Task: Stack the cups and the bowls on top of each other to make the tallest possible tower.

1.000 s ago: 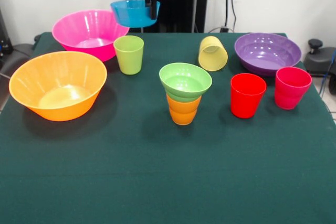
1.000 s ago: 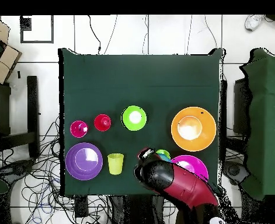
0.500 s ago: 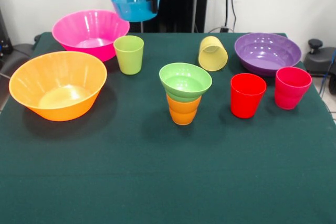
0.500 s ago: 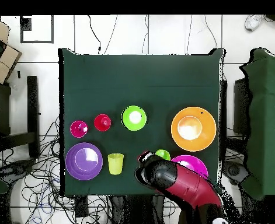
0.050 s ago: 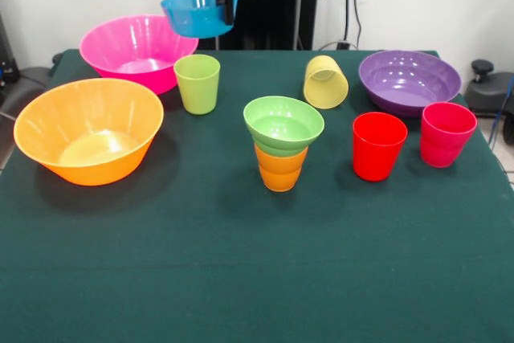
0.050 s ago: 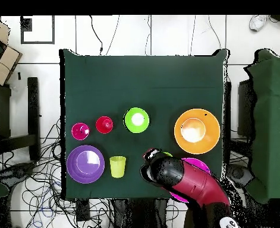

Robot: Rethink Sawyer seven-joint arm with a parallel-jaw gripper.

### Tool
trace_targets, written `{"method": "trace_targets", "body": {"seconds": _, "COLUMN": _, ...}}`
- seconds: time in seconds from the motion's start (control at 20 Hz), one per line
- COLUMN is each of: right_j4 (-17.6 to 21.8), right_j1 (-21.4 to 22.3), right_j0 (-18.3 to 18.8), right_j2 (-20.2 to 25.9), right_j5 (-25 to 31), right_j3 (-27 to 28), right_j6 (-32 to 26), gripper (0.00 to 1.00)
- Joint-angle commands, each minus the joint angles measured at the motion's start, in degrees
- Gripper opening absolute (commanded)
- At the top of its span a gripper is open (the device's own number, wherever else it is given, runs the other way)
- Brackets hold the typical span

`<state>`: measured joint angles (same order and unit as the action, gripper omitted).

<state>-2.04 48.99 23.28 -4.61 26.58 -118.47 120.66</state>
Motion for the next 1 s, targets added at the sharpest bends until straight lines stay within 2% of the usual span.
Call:
{"method": "trace_targets", "body": {"seconds": 0.05, "right_j4": 2.39, "right_j1": -3.77, "right_j0": -1.66, "right_j2": 3.65, "right_j5": 5.2, "right_j3": 5.83, "right_j6": 1.3, "gripper": 0.0}}
{"method": "trace_targets", "body": {"seconds": 1.0, "right_j4": 1.96, "right_j1": -5.81, "right_j0": -3.12, "right_j2": 2.99, "right_j5": 5.88, "right_j3": 8.9, "right_j6": 2.31, "gripper": 0.0}}
